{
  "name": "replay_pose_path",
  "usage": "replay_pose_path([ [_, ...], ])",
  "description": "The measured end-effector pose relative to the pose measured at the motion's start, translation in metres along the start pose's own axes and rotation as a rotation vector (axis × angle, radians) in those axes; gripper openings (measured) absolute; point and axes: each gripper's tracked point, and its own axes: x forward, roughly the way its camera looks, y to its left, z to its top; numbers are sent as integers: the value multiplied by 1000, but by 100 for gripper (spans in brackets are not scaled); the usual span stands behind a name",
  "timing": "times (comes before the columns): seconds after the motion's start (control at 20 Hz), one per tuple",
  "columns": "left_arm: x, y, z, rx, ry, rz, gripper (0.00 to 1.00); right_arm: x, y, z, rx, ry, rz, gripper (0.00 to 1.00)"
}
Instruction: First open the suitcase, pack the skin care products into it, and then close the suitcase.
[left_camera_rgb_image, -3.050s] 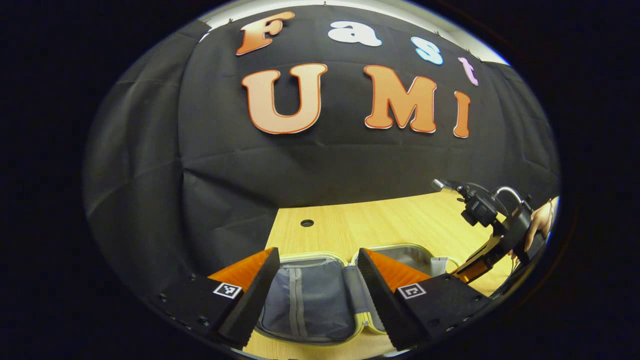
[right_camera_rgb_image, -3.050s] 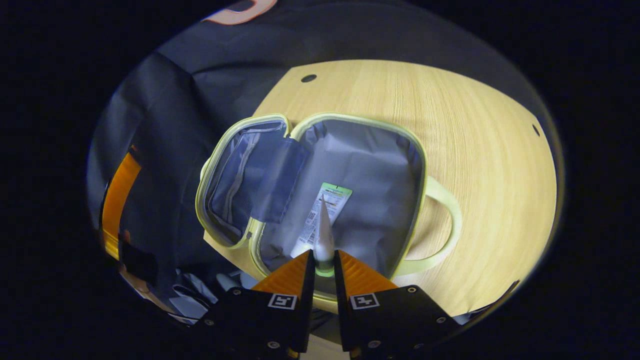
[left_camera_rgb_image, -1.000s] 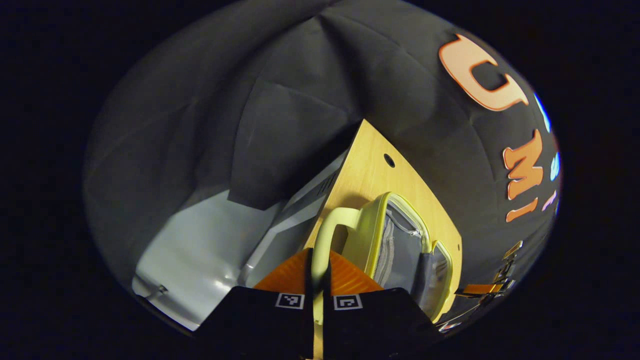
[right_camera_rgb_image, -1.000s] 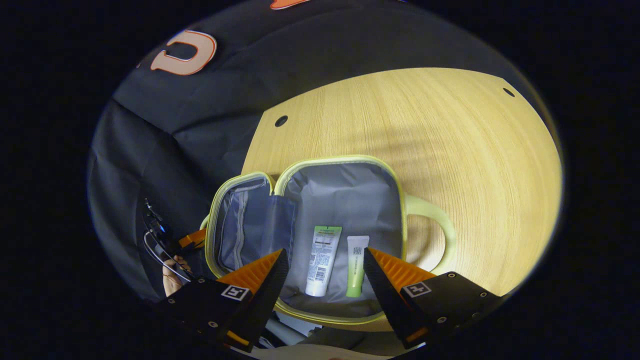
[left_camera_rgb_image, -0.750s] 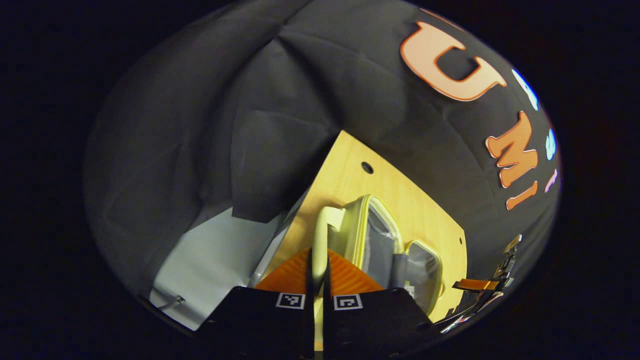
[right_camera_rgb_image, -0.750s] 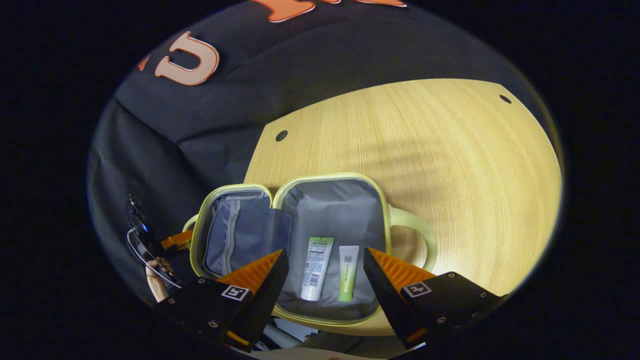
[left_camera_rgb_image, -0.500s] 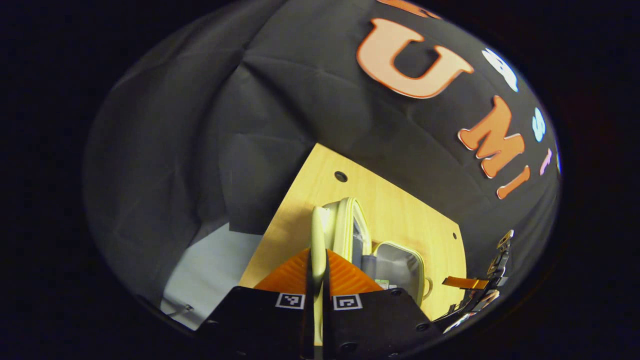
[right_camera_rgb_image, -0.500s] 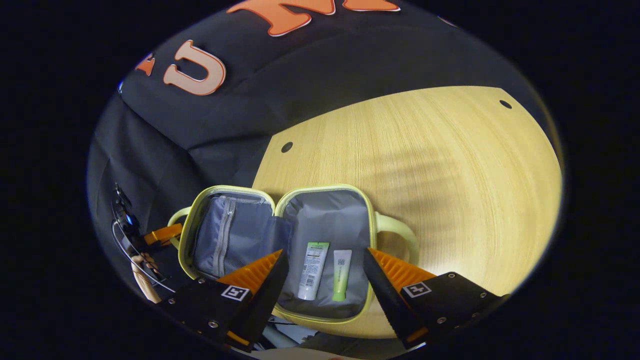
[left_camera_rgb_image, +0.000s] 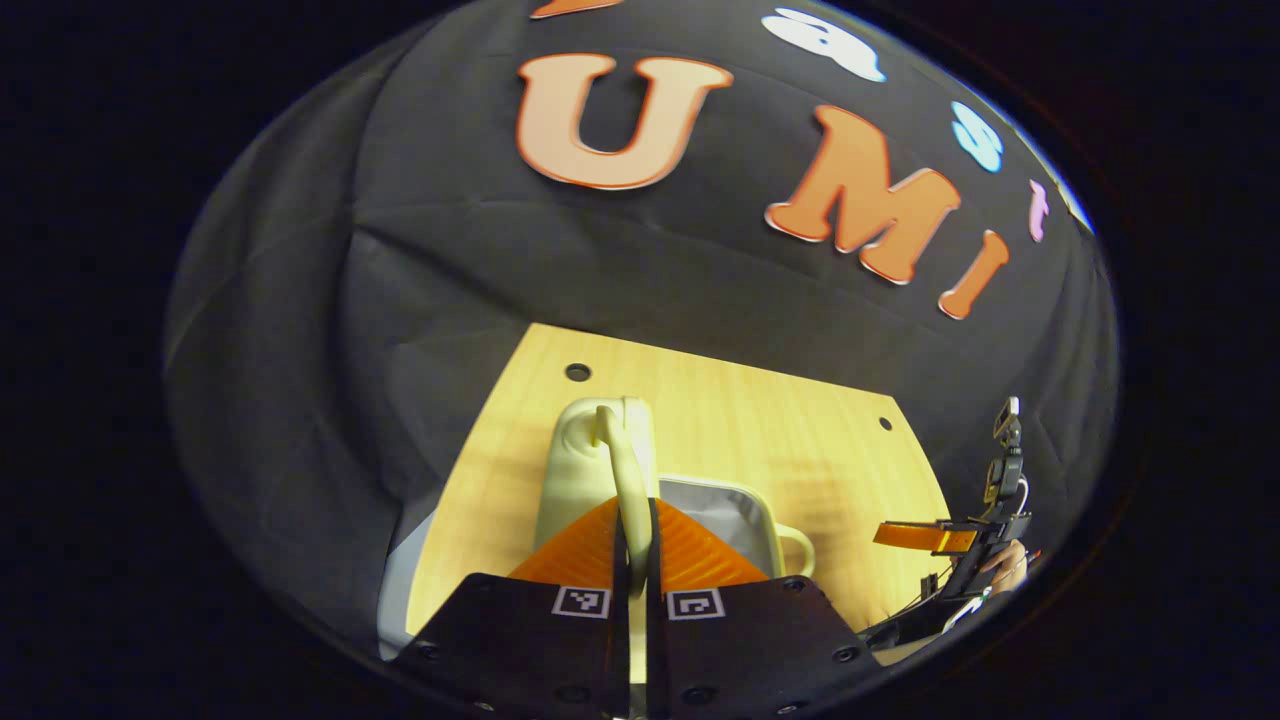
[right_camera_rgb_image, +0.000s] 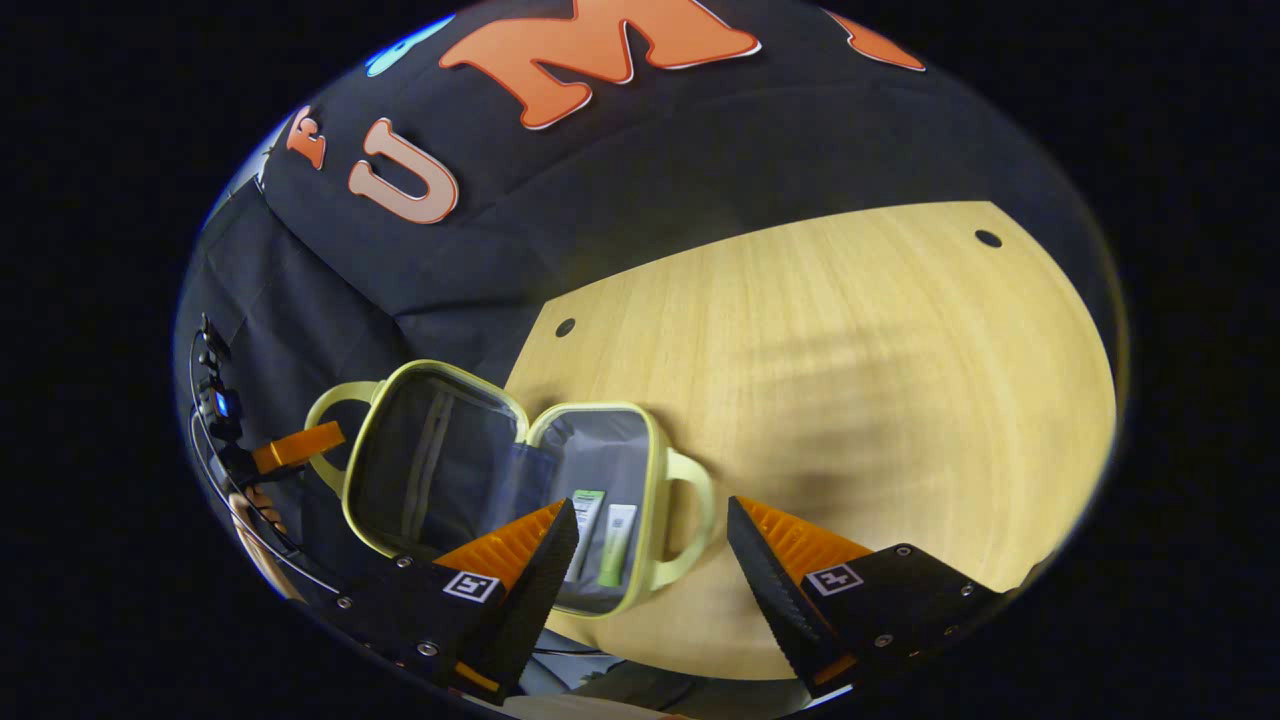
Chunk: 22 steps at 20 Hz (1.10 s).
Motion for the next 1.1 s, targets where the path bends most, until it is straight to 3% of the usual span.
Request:
replay_pose_path([
  [0.1,7,-45,-5,40,11,-28,7,-18,-20,5,1,-16,-6,95],
  [0.4,77,-126,-36,103,63,-65,7,-52,-87,2,15,-33,-58,95],
  [0.8,145,-161,-89,212,190,-103,7,-67,-139,-13,35,-14,-116,96],
  [1.1,190,-167,-123,270,252,-63,7,-71,-158,-27,22,1,-151,95],
])
